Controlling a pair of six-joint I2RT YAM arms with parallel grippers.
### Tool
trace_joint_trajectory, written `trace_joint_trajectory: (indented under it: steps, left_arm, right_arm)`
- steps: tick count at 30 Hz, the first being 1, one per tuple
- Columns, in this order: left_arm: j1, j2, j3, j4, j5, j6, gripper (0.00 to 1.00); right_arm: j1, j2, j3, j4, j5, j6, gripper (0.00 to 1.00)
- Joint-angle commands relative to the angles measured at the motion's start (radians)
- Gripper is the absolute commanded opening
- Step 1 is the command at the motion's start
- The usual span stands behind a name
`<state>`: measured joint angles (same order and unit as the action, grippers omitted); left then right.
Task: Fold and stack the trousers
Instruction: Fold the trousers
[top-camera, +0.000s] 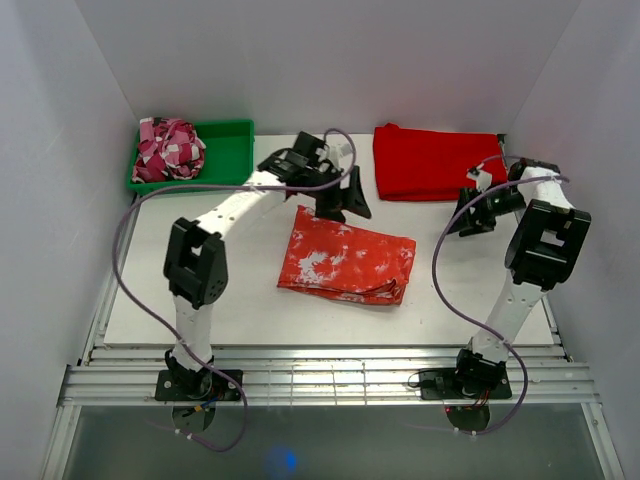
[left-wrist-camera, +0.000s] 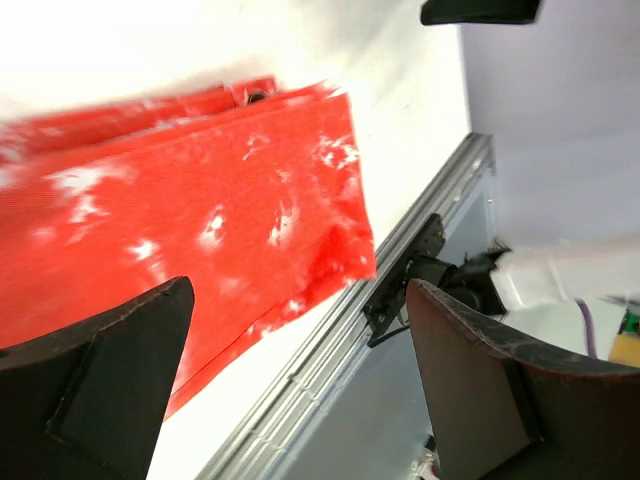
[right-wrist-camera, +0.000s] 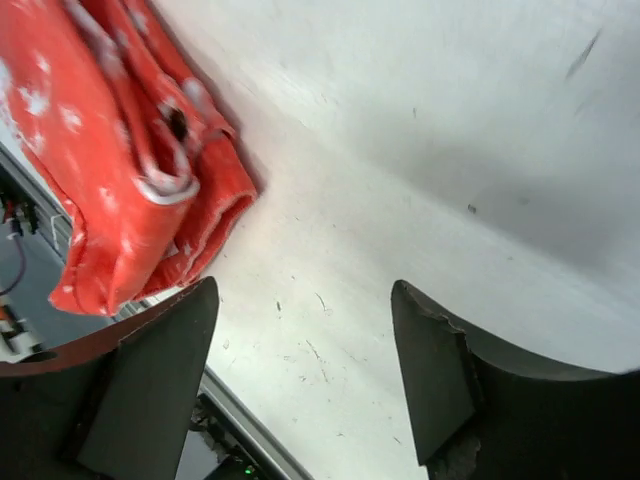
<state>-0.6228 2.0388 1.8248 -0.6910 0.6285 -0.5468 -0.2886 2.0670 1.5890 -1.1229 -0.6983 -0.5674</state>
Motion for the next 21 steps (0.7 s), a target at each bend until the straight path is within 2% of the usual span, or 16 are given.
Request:
trace_joint_trajectory:
  steps: [1, 3, 4, 7, 8, 9, 11, 14, 18, 19, 21]
  left_arm:
    - [0.114, -0.204, -0.07, 0.047, 0.157, 0.229, 0.98]
    - [0.176, -0.236, -0.137, 0.064, 0.279, 0.254, 0.98]
    - [0.228, -0.241, -0.163, 0.086, 0.412, 0.277, 0.98]
    - [0.288, -0.232, -0.243, 0.096, 0.56, 0.269, 0.83]
    - [0.294, -0.224, -0.258, 0.085, 0.571, 0.268, 0.73]
    - [0.298, -0.221, -0.277, 0.074, 0.576, 0.271, 0.7]
    - [0.302, -0.227, -0.36, 0.077, 0.573, 0.281, 0.65]
    - [0.302, -0.233, -0.493, 0.14, 0.574, 0.278, 0.63]
    - [0.302, -0.172, -0.654, 0.283, 0.57, 0.152, 0.59]
    - [0.304, -0.126, -0.68, 0.347, 0.568, 0.133, 0.58]
    - [0.304, -0.074, -0.711, 0.376, 0.547, 0.119, 0.57]
  right_arm:
    - [0.048, -0.103, 0.204, -0.178, -0.102, -0.095, 0.76]
    - [0.146, -0.131, 0.219, -0.176, -0.147, -0.115, 0.76]
    - [0.188, -0.158, 0.218, -0.172, -0.197, -0.118, 0.75]
    - [0.4, -0.174, 0.166, -0.124, -0.295, -0.098, 0.72]
    - [0.437, -0.168, 0.128, -0.12, -0.308, -0.097, 0.71]
    - [0.466, -0.162, 0.106, -0.126, -0.323, -0.11, 0.7]
    - [0.532, -0.128, 0.015, -0.138, -0.357, -0.133, 0.62]
    - [0.555, -0.087, -0.098, -0.182, -0.356, -0.196, 0.57]
    - [0.554, -0.039, -0.3, -0.183, -0.229, -0.233, 0.53]
    - [0.552, -0.015, -0.323, -0.151, -0.149, -0.221, 0.53]
    - [0.539, 0.01, -0.356, -0.103, -0.063, -0.198, 0.52]
